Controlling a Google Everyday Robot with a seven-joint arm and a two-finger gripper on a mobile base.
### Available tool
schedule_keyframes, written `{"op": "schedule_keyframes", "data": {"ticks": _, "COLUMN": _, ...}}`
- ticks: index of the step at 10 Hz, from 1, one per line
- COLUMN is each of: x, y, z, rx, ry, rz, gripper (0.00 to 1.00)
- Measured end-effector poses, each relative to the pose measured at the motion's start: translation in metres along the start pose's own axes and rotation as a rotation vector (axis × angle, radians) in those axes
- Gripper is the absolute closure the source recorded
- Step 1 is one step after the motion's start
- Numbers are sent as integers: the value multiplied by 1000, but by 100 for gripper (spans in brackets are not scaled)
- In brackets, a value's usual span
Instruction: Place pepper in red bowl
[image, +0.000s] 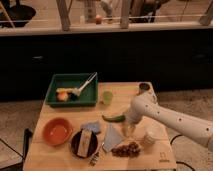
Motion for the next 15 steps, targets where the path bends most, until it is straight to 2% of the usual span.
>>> {"op": "schedule_keyframes", "data": {"ticks": 2, "x": -1, "y": 1, "z": 0, "rx": 2, "ry": -5, "rz": 4, "gripper": 20}}
{"op": "schedule_keyframes", "data": {"ticks": 6, "x": -4, "y": -4, "z": -5, "rx": 12, "ry": 16, "rz": -8, "gripper": 20}}
{"op": "schedule_keyframes", "data": {"ticks": 12, "x": -25, "y": -10, "z": -1, "rx": -9, "ry": 44, "rz": -64, "gripper": 20}}
{"op": "schedule_keyframes", "data": {"ticks": 15, "x": -36, "y": -9, "z": 5, "rx": -41, "ry": 66, "rz": -116, "gripper": 42}}
